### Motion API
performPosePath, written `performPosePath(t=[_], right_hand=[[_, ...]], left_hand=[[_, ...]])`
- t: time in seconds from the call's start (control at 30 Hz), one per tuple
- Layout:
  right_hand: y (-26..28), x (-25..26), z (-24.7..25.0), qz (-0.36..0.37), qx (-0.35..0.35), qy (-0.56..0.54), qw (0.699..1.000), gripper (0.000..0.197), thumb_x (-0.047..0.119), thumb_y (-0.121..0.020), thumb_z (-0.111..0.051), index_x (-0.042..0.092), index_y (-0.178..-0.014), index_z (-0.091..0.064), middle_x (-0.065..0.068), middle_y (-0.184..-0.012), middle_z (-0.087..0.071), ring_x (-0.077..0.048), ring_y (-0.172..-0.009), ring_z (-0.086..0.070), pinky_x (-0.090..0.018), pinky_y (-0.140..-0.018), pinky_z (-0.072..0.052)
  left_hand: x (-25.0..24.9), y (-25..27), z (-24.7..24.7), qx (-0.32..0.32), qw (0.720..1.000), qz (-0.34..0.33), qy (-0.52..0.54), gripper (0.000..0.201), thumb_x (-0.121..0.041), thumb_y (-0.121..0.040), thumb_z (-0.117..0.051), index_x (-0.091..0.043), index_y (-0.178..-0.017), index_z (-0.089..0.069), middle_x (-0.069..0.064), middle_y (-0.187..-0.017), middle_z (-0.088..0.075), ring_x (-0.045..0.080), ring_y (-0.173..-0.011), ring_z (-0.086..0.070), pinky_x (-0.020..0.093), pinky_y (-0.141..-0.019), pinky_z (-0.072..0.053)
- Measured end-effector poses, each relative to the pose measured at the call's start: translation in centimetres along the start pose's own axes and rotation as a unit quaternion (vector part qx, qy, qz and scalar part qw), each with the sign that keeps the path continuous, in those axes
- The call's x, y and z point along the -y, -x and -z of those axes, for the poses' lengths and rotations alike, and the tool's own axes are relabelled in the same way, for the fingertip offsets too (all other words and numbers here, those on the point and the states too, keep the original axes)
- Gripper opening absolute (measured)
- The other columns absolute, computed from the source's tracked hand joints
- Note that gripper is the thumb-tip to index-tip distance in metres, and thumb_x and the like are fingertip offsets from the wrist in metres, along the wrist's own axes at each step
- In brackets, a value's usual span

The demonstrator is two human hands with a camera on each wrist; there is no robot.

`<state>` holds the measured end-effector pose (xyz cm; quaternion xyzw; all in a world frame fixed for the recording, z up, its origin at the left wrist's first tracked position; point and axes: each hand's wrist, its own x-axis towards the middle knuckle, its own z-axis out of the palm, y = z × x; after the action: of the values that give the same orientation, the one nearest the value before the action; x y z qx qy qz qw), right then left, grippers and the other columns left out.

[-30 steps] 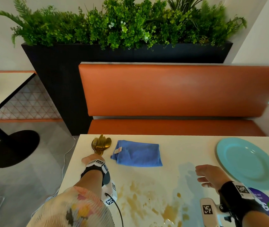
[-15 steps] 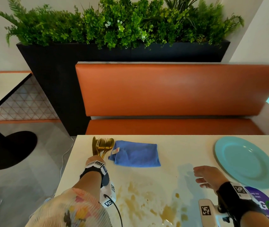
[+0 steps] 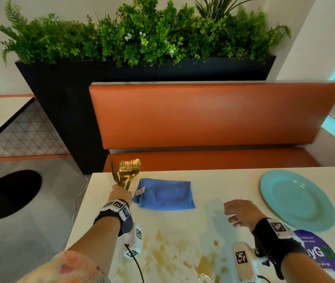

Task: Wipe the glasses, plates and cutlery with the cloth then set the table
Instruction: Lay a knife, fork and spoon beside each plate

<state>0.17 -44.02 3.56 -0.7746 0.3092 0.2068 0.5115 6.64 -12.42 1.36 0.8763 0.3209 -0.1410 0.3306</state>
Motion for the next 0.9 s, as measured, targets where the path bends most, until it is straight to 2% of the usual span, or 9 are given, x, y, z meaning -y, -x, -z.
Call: performPosePath(t=[0.13, 0.23, 0.37, 0.47, 0.53, 0.67, 0.77, 0.83, 0.9], right_hand=[[1.9, 2.9, -1.3, 0.055, 0.027, 0.018, 0.998, 0.013, 0.006, -0.090, -0.051, 0.009, -0.095, -0.062, -0.010, -0.090, -0.062, -0.019, -0.063, -0.054, -0.025, -0.056, -0.044], [3.8, 5.0, -2.0, 0.102, 0.047, 0.032, 0.993, 0.013, 0.009, -0.090, -0.051, 0.011, -0.095, -0.063, -0.006, -0.086, -0.063, -0.016, -0.061, -0.054, -0.023, -0.055, -0.044], [6.5, 6.5, -2.5, 0.147, 0.057, 0.033, 0.987, 0.011, 0.017, -0.091, -0.054, 0.012, -0.095, -0.062, -0.003, -0.084, -0.063, -0.014, -0.062, -0.055, -0.022, -0.057, -0.045], [8.4, 6.2, -2.1, 0.157, 0.037, 0.030, 0.986, 0.020, 0.031, -0.093, -0.053, 0.012, -0.096, -0.060, -0.003, -0.089, -0.064, -0.015, -0.068, -0.058, -0.025, -0.063, -0.048], [9.3, 5.6, -1.4, 0.156, 0.011, 0.017, 0.987, 0.022, 0.033, -0.093, -0.051, 0.013, -0.094, -0.061, -0.003, -0.089, -0.064, -0.014, -0.068, -0.058, -0.025, -0.064, -0.049], [10.9, 3.6, 0.1, 0.145, -0.047, -0.021, 0.988, 0.021, 0.025, -0.093, -0.054, 0.015, -0.075, -0.058, -0.004, -0.081, -0.063, -0.014, -0.063, -0.055, -0.025, -0.061, -0.047], [12.4, 2.0, 0.9, 0.124, -0.062, -0.066, 0.988, 0.024, 0.014, -0.094, -0.050, 0.014, -0.071, -0.057, -0.004, -0.073, -0.060, -0.015, -0.062, -0.055, -0.026, -0.060, -0.047], [13.7, 1.0, 1.4, 0.116, -0.074, -0.094, 0.986, 0.024, 0.012, -0.093, -0.049, 0.014, -0.071, -0.058, -0.003, -0.072, -0.060, -0.015, -0.063, -0.057, -0.027, -0.063, -0.048], [14.9, -0.1, 1.8, 0.108, -0.087, -0.122, 0.983, 0.020, 0.010, -0.093, -0.049, 0.013, -0.076, -0.060, -0.003, -0.073, -0.063, -0.015, -0.066, -0.060, -0.028, -0.066, -0.050]], left_hand=[[-3.6, 2.3, 0.3, 0.025, 0.995, -0.091, -0.015, 0.031, -0.016, -0.094, -0.050, 0.003, -0.118, -0.050, 0.021, -0.118, -0.061, 0.038, -0.108, -0.059, 0.038, -0.085, -0.047], [-5.9, 5.0, -0.4, 0.044, 0.985, -0.158, -0.052, 0.032, -0.019, -0.095, -0.048, 0.002, -0.119, -0.050, 0.020, -0.118, -0.061, 0.035, -0.108, -0.059, 0.035, -0.081, -0.046], [-7.9, 9.0, -2.5, 0.087, 0.957, -0.255, -0.111, 0.034, -0.021, -0.096, -0.044, 0.004, -0.117, -0.054, 0.020, -0.117, -0.062, 0.033, -0.109, -0.059, 0.034, -0.084, -0.046], [-8.9, 12.0, -4.3, 0.118, 0.930, -0.315, -0.150, 0.033, -0.022, -0.096, -0.043, 0.002, -0.116, -0.054, 0.018, -0.120, -0.060, 0.034, -0.112, -0.057, 0.036, -0.087, -0.045], [-9.4, 14.0, -5.3, 0.133, 0.918, -0.338, -0.158, 0.032, -0.021, -0.096, -0.044, 0.000, -0.119, -0.053, 0.015, -0.122, -0.059, 0.033, -0.113, -0.056, 0.037, -0.089, -0.045], [-9.6, 17.3, -6.3, 0.169, 0.894, -0.384, -0.160, 0.035, -0.023, -0.097, -0.042, -0.003, -0.125, -0.048, 0.016, -0.124, -0.057, 0.033, -0.115, -0.055, 0.039, -0.092, -0.045], [-9.2, 19.4, -6.7, 0.219, 0.879, -0.397, -0.149, 0.036, -0.026, -0.096, -0.041, -0.003, -0.123, -0.048, 0.017, -0.123, -0.057, 0.033, -0.113, -0.055, 0.035, -0.088, -0.045], [-8.6, 20.7, -6.8, 0.263, 0.869, -0.399, -0.132, 0.033, -0.023, -0.096, -0.039, -0.004, -0.120, -0.050, 0.015, -0.117, -0.058, 0.031, -0.106, -0.057, 0.033, -0.080, -0.044], [-7.9, 21.8, -7.1, 0.307, 0.860, -0.395, -0.101, 0.031, -0.021, -0.095, -0.038, -0.005, -0.117, -0.051, 0.016, -0.105, -0.059, 0.026, -0.090, -0.056, 0.032, -0.074, -0.042]])
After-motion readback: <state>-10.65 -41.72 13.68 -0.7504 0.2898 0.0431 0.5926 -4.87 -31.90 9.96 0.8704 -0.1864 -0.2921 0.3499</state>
